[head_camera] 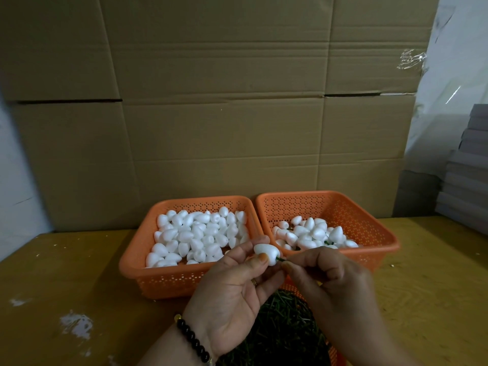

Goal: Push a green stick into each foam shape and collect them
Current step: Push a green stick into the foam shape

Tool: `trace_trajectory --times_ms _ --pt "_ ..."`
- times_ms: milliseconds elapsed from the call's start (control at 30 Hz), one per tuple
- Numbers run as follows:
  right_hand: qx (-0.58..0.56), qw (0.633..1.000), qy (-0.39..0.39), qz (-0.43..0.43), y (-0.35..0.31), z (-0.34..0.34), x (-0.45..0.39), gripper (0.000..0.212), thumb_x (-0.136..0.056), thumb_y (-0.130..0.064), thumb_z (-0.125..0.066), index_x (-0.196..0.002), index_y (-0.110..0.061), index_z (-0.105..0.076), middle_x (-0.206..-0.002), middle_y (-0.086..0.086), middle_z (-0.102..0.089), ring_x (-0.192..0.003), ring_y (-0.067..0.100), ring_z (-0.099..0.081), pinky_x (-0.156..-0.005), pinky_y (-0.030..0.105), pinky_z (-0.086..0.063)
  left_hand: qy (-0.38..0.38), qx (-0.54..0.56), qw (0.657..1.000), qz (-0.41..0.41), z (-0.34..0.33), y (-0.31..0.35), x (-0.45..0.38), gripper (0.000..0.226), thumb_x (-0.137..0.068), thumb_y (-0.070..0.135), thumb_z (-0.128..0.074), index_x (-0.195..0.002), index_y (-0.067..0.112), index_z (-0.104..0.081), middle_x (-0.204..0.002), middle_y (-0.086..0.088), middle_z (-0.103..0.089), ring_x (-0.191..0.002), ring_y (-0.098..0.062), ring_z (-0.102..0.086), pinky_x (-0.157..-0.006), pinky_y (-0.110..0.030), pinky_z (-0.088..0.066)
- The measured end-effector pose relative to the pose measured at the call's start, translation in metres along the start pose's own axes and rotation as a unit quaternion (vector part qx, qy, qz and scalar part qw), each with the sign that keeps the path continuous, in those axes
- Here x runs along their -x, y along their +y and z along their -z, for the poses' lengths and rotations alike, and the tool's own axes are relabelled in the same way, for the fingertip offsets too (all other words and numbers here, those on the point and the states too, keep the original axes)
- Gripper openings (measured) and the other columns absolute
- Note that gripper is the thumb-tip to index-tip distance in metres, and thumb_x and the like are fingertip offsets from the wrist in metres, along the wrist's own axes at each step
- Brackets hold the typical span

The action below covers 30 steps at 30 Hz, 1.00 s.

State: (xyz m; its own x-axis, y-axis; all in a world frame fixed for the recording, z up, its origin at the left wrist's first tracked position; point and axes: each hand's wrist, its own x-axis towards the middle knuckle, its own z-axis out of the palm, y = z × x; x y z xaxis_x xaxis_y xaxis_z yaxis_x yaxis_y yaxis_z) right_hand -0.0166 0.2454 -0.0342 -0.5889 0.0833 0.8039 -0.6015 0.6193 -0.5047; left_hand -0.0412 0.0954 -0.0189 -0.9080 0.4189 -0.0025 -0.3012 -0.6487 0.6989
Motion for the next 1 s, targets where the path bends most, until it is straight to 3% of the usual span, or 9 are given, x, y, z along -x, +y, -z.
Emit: trace_trajectory --times_ms 433,1000 --pt "0.003 1.0 -0.003 0.01 -0.0002 0.0009 -0.0005 0.004 -0.072 -0.02 -0.073 -0.076 -0.019 -0.071 -0.077 -0.024 -0.065 -0.073 -0.013 -0.062 -0.063 -0.001 -0.042 0.007 -0.011 1.0 -0.001 -0.0021 -0.0022 0.0014 0.047 -0.07 -0.002 -0.062 -0.116 0.001 -0.061 -0.1 -0.016 -0.072 -0.082 -0.019 -0.071 -0.066 -0.03 -0.058" --pt "-0.004 1.0 -0.007 0.014 -0.0001 0.0029 -0.0008 0.002 -0.072 -0.019 -0.073 -0.074 -0.018 -0.072 -0.073 -0.014 -0.07 -0.069 -0.006 -0.064 -0.06 0.008 -0.049 0.002 -0.011 1.0 -0.002 0.0017 -0.0061 -0.0003 0.046 -0.071 0.0 -0.065 -0.117 0.002 -0.061 -0.104 -0.013 -0.072 -0.086 -0.017 -0.071 -0.069 -0.029 -0.057"
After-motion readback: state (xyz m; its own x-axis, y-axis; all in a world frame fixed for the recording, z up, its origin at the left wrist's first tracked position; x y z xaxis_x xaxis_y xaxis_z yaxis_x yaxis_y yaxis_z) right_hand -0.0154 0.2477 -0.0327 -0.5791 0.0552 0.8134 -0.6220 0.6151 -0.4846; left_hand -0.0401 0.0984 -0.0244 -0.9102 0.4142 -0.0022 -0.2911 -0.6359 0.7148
